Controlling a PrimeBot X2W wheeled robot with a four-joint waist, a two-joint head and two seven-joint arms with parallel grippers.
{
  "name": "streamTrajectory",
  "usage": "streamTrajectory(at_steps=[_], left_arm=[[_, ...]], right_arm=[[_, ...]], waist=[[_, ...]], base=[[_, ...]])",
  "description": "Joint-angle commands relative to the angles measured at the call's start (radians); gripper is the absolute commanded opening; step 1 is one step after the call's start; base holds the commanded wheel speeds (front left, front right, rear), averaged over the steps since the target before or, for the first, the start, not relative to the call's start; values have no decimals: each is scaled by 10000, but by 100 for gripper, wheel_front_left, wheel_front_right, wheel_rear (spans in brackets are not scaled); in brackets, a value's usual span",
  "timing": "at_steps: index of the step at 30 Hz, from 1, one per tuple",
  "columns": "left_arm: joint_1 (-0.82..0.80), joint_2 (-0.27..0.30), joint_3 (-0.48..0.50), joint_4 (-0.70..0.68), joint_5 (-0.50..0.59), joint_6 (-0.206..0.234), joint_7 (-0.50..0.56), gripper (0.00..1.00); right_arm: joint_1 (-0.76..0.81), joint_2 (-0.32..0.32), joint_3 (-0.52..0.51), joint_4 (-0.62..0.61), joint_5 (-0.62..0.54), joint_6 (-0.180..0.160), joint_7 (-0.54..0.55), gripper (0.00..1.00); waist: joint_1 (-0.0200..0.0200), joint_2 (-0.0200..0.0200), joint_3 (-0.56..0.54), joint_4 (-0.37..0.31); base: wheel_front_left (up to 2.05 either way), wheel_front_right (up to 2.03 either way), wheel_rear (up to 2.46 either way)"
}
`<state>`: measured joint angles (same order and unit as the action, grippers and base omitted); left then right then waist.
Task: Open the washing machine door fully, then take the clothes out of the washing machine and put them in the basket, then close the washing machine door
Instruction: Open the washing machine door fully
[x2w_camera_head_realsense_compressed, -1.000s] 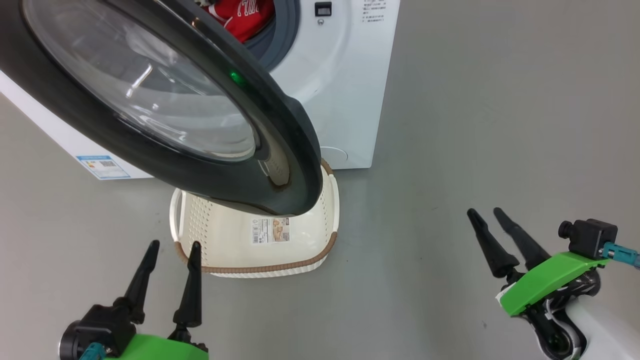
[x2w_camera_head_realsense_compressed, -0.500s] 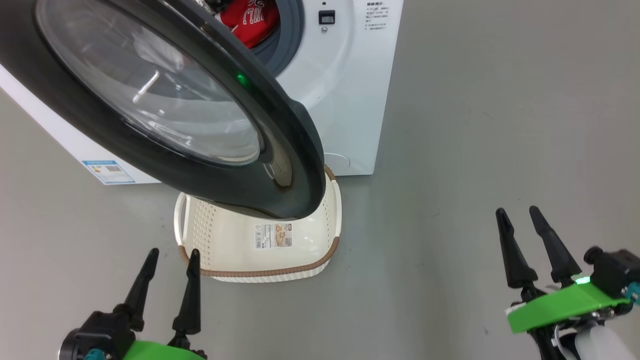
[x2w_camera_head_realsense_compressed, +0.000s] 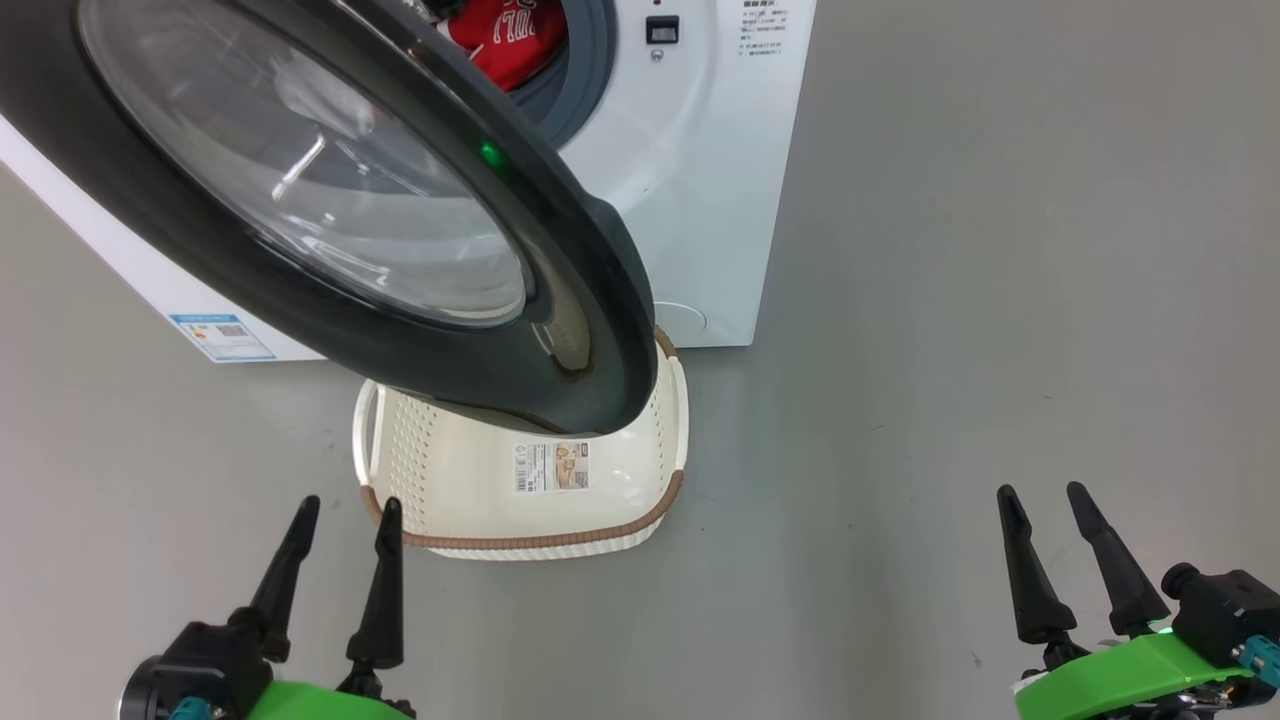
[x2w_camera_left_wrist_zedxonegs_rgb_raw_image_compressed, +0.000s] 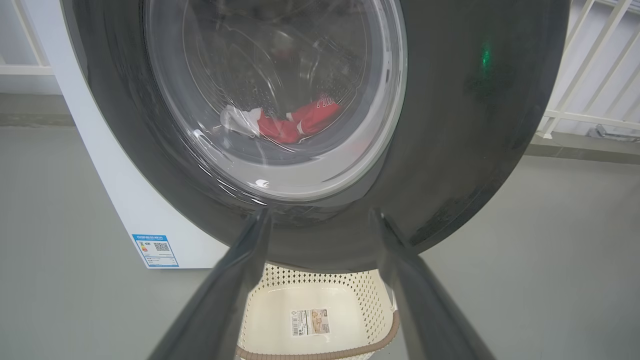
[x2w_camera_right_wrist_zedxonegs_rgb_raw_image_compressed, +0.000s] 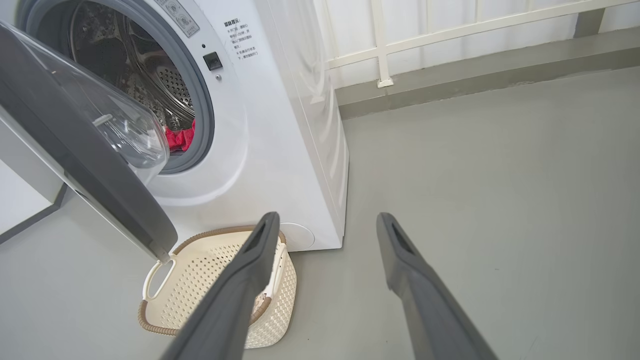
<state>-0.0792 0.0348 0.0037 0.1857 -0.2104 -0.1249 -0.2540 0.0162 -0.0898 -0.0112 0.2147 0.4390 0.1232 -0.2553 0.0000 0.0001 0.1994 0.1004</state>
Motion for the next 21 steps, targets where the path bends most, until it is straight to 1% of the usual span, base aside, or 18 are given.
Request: streamTrajectory(at_steps=[1, 7, 15, 16, 18, 21], left_arm=[[-89, 154, 322, -258, 83, -55, -78, 100], [-137, 154, 313, -272, 82, -56, -78, 100], [-159, 154, 283, -281, 40, -56, -78, 100], [-158, 154, 279, -286, 35, -57, -78, 100], [-160, 154, 276, -305, 23, -57, -78, 100], [-184, 154, 247, -313, 5, -57, -78, 100]], right_arm=[[-57, -61, 156, -286, -80, 75, -64, 100], [-121, -42, 144, -304, -113, 75, -64, 100], [-315, -18, 220, -433, 162, 75, -64, 100], [-373, -24, 308, -490, 253, 75, -64, 91], [-540, -39, 453, -632, 489, 75, -64, 0], [-936, -102, 801, -835, 1041, 75, -64, 0]], waist=[[0, -1, 12, -7], [0, -1, 41, 15], [0, -1, 85, 30], [0, -1, 89, 32], [0, -1, 120, 31], [0, -1, 161, 67]], base=[[0, 0, 0], [0, 0, 0], [0, 0, 0], [0, 0, 0], [0, 0, 0], [0, 0, 0]])
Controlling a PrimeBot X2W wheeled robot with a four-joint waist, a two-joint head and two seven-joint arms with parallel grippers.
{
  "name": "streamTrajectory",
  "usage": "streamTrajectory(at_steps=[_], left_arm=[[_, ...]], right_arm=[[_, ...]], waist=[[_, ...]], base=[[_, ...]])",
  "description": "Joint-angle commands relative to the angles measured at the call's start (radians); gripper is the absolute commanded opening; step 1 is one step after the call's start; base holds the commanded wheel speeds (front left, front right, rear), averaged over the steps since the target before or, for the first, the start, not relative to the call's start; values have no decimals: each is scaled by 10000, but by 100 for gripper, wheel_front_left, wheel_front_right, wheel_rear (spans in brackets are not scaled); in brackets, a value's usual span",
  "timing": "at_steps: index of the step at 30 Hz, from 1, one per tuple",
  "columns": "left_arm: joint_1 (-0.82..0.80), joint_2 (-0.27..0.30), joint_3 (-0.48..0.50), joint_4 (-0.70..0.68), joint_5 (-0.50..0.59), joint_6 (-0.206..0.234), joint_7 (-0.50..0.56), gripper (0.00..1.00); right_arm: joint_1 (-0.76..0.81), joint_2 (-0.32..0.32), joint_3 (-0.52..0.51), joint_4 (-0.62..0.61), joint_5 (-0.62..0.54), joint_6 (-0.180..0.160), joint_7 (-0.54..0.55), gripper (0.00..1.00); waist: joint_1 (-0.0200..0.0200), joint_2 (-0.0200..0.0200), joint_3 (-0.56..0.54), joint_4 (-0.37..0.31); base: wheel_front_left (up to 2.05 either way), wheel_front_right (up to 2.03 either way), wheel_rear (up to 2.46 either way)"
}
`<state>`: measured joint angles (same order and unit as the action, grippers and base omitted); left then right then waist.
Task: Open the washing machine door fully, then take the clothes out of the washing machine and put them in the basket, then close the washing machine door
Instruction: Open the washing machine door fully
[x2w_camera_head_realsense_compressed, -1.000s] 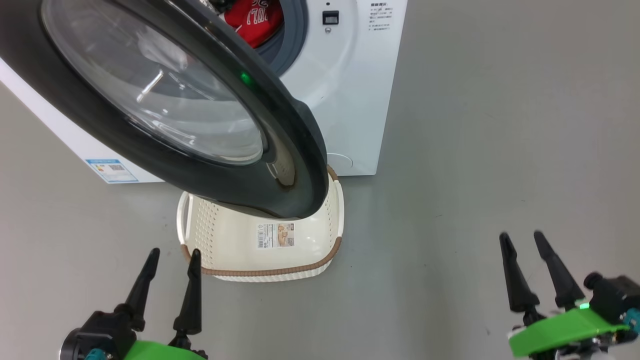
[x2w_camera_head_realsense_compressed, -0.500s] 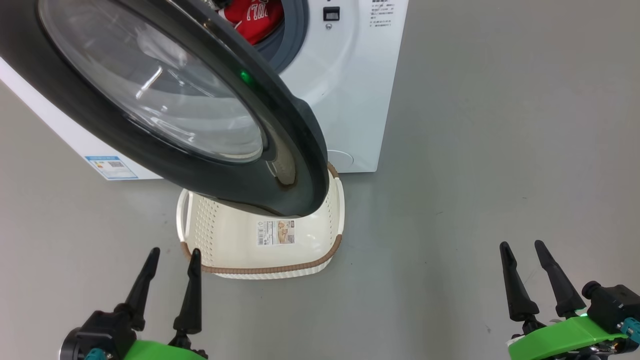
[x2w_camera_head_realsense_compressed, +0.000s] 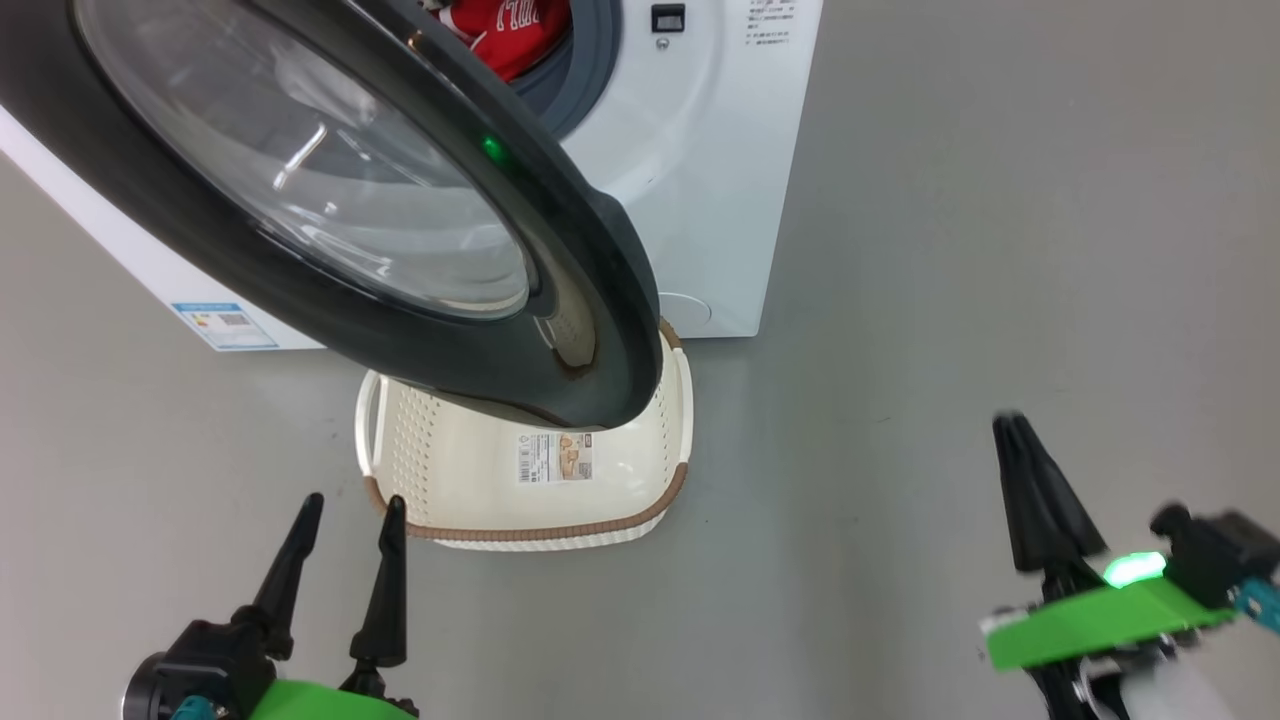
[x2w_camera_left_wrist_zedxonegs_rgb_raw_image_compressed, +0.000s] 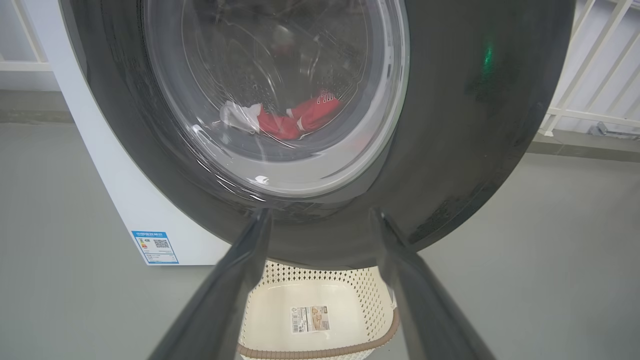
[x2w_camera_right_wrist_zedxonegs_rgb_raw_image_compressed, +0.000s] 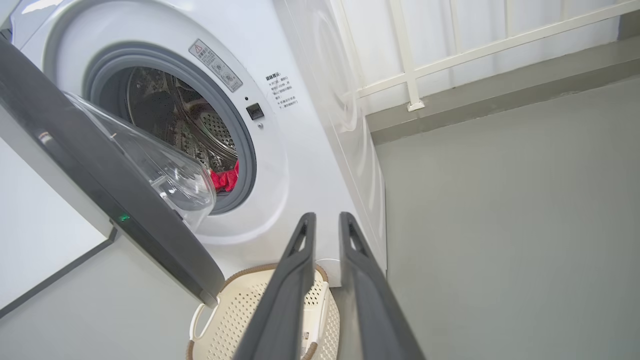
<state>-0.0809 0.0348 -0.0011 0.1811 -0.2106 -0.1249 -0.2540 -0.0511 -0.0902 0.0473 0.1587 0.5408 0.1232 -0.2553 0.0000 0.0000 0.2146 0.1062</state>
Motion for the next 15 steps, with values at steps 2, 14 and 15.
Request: streamTrajectory(at_steps=[2, 14, 15], left_arm=[[-194, 154, 268, -268, -12, -57, -78, 100], [-359, 154, 6, -252, -220, -57, -78, 100], [-379, 154, -30, -256, -246, -57, -78, 100]], right_arm=[[-634, -192, 585, -416, 448, 75, -64, 0], [-3871, -1459, 3533, -297, 3773, 75, -64, 0], [-4157, -1608, 3713, -204, 3932, 75, -64, 0]], waist=[[0, 0, 48, 49], [0, 0, 324, 550], [0, 0, 368, 609]], base=[[0, 0, 0], [0, 0, 0], [0, 0, 0]])
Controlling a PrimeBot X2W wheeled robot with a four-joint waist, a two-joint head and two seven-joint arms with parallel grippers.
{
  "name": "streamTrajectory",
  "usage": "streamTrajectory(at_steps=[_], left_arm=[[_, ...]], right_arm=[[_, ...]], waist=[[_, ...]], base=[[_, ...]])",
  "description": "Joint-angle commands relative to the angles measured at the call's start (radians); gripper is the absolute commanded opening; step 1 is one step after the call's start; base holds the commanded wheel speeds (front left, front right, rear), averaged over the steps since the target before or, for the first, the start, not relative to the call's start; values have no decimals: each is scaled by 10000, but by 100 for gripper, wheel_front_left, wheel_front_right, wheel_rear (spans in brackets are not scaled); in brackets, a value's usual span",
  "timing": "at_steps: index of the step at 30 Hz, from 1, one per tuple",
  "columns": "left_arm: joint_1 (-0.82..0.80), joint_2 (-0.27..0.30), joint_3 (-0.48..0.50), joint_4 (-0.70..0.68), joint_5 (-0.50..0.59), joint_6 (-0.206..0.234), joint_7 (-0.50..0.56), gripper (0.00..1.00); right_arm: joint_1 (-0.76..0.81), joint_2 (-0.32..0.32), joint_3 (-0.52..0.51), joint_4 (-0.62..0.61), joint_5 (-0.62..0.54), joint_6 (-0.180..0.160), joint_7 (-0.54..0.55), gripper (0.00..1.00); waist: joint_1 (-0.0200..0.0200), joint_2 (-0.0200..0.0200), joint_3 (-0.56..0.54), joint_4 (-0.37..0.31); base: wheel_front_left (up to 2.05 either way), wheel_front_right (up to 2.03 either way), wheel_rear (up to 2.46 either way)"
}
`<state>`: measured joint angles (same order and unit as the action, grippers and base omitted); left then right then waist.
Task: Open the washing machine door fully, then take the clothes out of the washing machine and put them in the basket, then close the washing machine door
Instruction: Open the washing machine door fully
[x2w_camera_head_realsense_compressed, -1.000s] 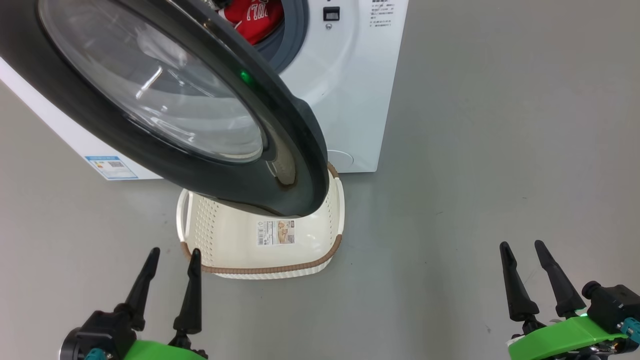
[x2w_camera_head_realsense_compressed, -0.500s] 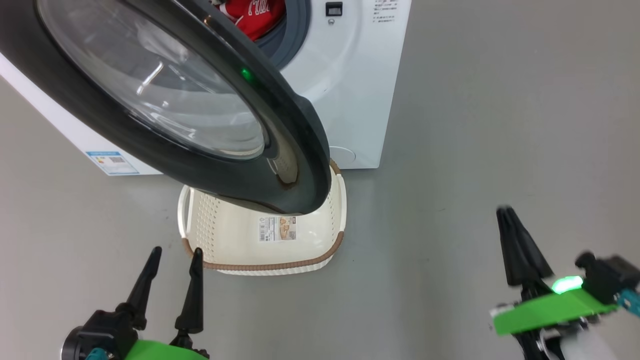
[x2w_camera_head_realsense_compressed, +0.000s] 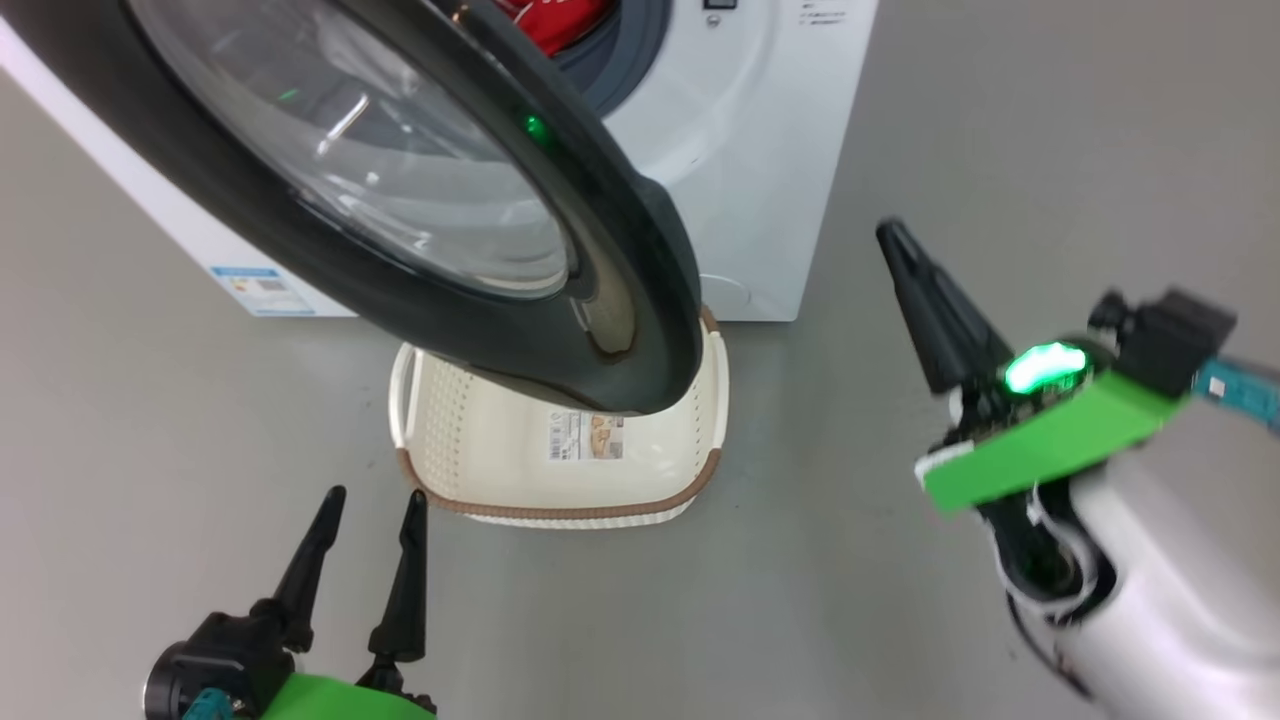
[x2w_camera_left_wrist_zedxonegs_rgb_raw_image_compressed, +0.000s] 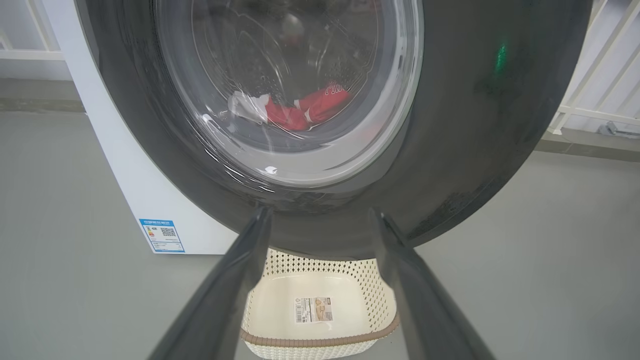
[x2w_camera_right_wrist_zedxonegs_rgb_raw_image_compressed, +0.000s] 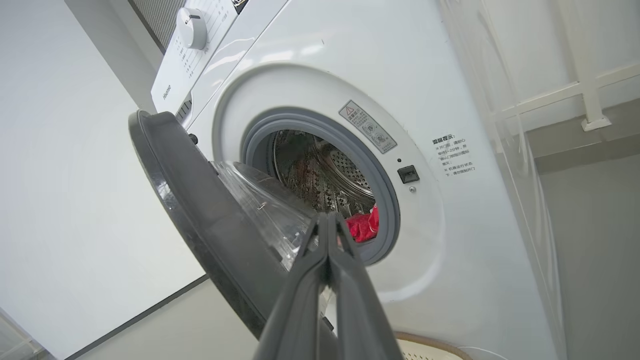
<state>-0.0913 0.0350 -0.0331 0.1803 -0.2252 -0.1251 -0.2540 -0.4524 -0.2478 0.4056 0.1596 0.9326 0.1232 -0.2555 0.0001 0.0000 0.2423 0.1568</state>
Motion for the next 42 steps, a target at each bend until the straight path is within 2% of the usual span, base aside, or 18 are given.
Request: streamTrajectory(at_steps=[1, 5, 10, 11, 15, 20, 28, 32, 42], left_arm=[[-297, 152, 259, -247, -126, -55, -78, 100], [-423, 152, 144, -218, -222, -41, -78, 100], [-612, 152, -28, -158, -332, -42, -78, 100], [-679, 152, -113, -135, -384, -43, -78, 100], [-755, 152, -266, -160, -507, -33, -78, 100], [-774, 152, -544, -136, -618, -34, -78, 100], [-718, 152, -809, -172, -735, -28, -78, 100], [-654, 152, -903, -181, -802, -9, -78, 100], [-341, 152, -909, -180, -899, 180, -78, 100]], right_arm=[[-424, -149, 352, -128, 212, 75, -62, 0], [-1484, -603, 1254, 200, 1177, 75, -62, 0], [-2533, -1112, 2371, 285, 3551, 75, 258, 0], [-2853, -1329, 2622, 266, 4495, 75, 758, 0], [-3283, -1457, 2697, 365, 6263, 75, 2079, 0], [-3529, -1415, 2395, 819, 7681, 75, 3925, 0], [-3667, -1013, 1862, 1388, 8433, 75, 5765, 0], [-3546, -847, 1764, 1616, 8454, 75, 6616, 0], [-2795, -283, 1604, 1668, 7917, 75, 7583, 0]], waist=[[0, 0, 134, 157], [0, 0, 340, 383], [0, 0, 578, 666], [0, 0, 653, 771], [0, 0, 773, 909], [0, 0, 801, 1091], [0, 0, 764, 1289], [0, 0, 623, 1448], [0, 0, 109, 1832]], base=[[0, 0, 0], [0, 0, 0], [0, 0, 0], [0, 0, 0], [0, 0, 0], [0, 0, 0], [0, 0, 0], [0, 0, 0], [0, 0, 0]])
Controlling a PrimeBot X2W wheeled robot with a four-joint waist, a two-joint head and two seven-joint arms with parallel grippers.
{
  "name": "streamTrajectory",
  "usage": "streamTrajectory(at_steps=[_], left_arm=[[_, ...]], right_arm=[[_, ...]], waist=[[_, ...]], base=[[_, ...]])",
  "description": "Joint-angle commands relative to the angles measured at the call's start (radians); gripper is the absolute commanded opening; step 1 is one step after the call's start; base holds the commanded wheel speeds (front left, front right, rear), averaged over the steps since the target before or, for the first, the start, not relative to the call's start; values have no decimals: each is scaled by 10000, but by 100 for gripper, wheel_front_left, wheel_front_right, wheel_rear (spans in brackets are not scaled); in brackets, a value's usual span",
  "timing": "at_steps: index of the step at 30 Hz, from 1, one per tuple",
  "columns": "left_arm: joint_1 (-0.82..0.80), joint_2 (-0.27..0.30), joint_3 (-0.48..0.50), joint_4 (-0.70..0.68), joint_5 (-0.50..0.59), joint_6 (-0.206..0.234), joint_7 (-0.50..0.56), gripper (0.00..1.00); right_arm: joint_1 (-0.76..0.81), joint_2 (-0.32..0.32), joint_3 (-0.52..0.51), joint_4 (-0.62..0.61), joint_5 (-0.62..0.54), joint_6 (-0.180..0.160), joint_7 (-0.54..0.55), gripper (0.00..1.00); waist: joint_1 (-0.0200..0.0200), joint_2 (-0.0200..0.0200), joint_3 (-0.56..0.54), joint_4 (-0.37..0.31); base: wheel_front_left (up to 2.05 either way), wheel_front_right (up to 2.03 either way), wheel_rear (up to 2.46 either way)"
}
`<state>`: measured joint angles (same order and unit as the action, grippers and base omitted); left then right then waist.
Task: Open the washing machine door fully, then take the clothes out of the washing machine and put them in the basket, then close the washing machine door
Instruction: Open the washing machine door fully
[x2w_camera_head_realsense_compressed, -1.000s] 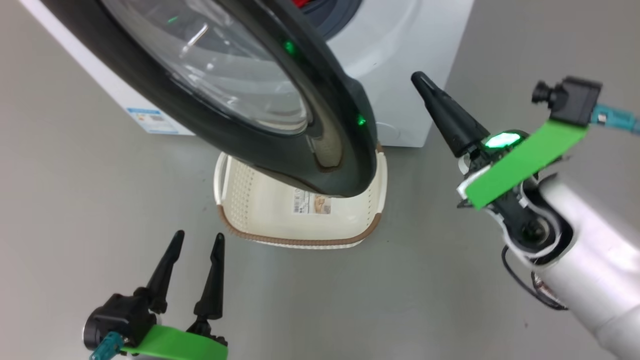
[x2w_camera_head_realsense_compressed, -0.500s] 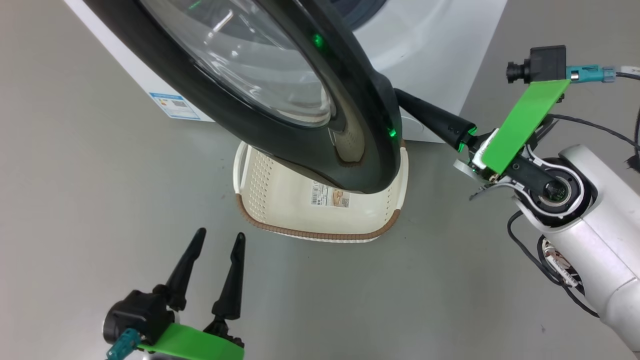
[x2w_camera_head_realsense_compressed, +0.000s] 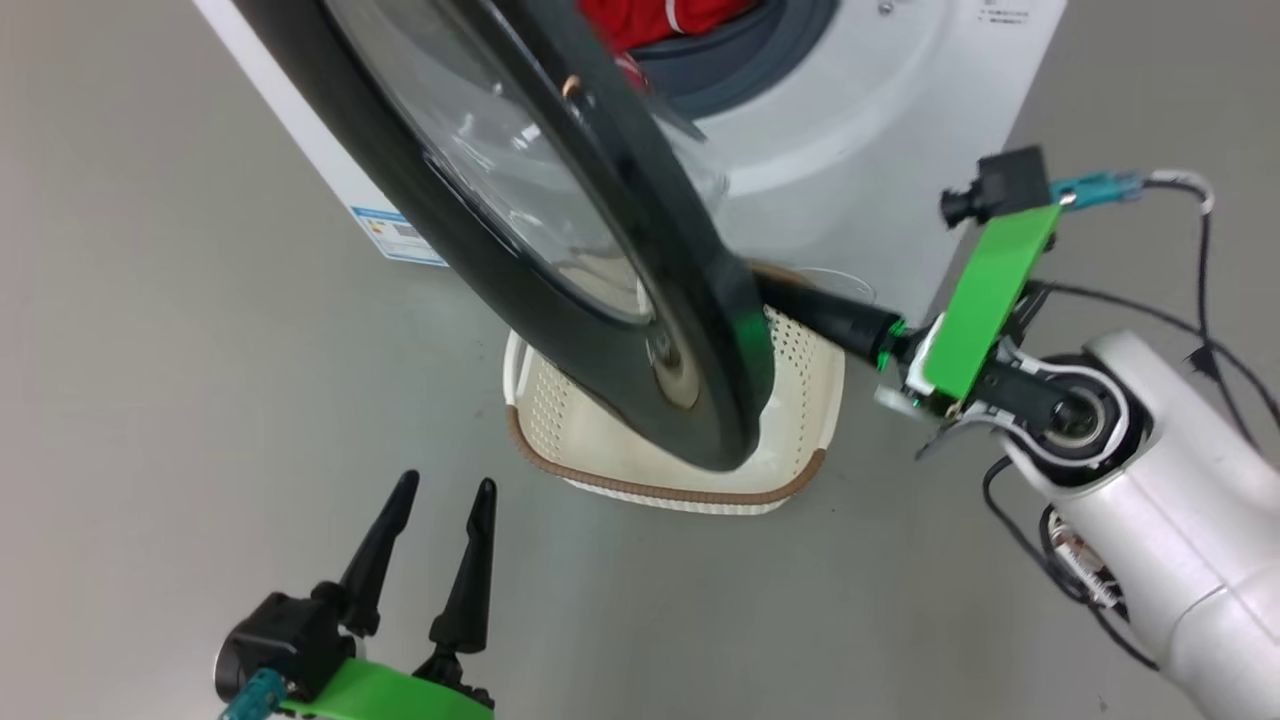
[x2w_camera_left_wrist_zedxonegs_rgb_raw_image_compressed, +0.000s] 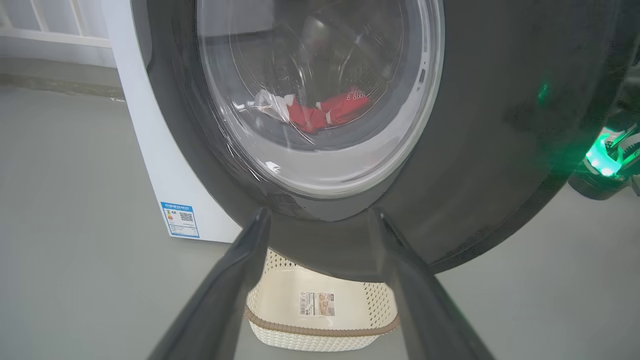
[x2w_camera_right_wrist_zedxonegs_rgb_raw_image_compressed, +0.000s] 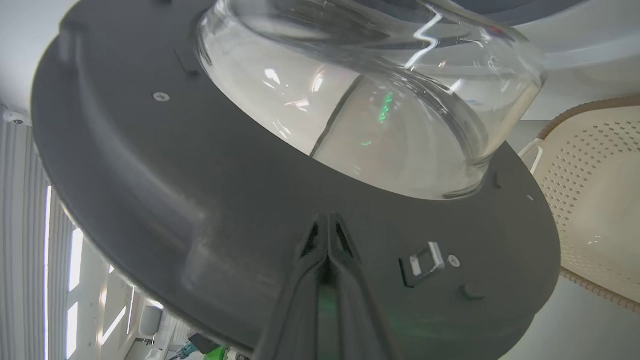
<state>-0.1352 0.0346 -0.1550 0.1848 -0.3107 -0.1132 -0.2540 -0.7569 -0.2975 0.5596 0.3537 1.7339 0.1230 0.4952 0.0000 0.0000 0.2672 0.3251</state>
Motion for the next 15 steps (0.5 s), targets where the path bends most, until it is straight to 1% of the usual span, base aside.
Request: streamTrajectory(at_steps=[1, 15], left_arm=[[128, 156, 307, -215, -47, 84, -78, 100], [501, 156, 277, -46, -74, 397, -78, 100]], right_arm=[[319, 260, 40, -265, -149, 77, 124, 0], [1040, 1145, -143, -250, -628, 77, 834, 0]], waist=[[0, 0, -189, 205], [0, 0, -684, 992]], base=[[0, 0, 0], [0, 0, 0]])
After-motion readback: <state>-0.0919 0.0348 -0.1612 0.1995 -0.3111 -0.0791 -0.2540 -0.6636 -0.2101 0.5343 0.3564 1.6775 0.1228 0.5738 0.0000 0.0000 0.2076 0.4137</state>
